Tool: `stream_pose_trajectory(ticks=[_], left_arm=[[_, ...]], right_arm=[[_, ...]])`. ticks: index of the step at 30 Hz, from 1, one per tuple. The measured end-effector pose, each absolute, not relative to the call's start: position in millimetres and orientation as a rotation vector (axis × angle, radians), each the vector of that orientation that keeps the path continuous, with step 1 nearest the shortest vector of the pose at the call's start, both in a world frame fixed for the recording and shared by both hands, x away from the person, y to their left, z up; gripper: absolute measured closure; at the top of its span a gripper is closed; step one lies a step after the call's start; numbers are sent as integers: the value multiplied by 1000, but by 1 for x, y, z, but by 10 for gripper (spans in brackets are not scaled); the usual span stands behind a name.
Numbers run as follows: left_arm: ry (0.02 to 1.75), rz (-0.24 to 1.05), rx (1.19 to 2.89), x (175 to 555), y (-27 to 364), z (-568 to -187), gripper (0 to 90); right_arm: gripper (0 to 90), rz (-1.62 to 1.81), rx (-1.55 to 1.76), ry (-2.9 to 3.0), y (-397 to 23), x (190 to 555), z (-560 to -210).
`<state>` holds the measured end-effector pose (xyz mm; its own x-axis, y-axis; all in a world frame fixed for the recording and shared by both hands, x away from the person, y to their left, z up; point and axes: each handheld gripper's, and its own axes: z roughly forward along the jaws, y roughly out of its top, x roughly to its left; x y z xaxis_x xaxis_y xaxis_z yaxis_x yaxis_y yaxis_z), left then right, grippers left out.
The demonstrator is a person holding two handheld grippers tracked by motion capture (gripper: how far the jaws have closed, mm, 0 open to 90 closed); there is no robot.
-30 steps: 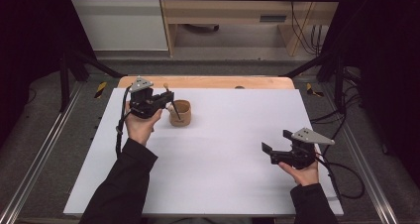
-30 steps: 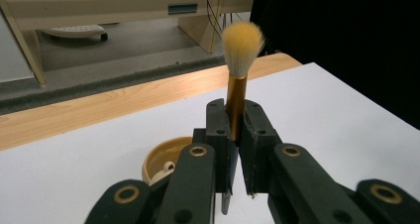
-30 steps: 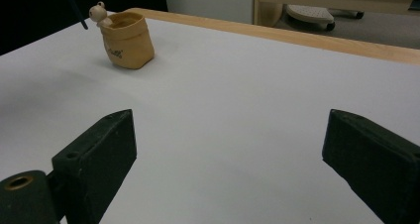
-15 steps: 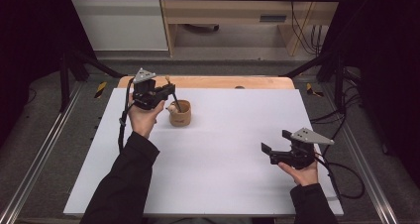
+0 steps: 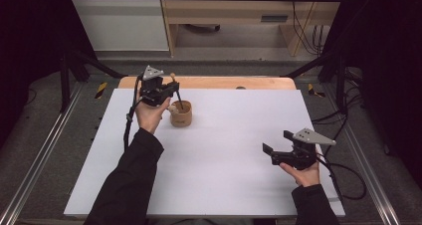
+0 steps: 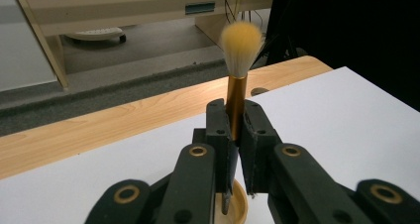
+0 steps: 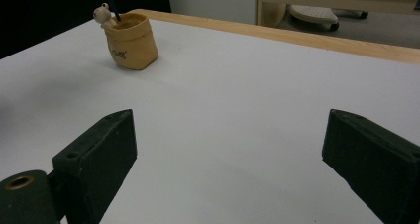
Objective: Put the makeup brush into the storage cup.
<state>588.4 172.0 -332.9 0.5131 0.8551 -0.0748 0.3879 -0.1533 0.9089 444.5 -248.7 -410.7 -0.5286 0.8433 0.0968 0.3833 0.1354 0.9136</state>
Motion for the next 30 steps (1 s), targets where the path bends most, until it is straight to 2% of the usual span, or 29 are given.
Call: stream_pose_trajectory(ticks=[30], left_arm=[[1082,586,1833,603,165,-371,838]], right_arm=[[70,1367,1170,1990,-246,446,-413]])
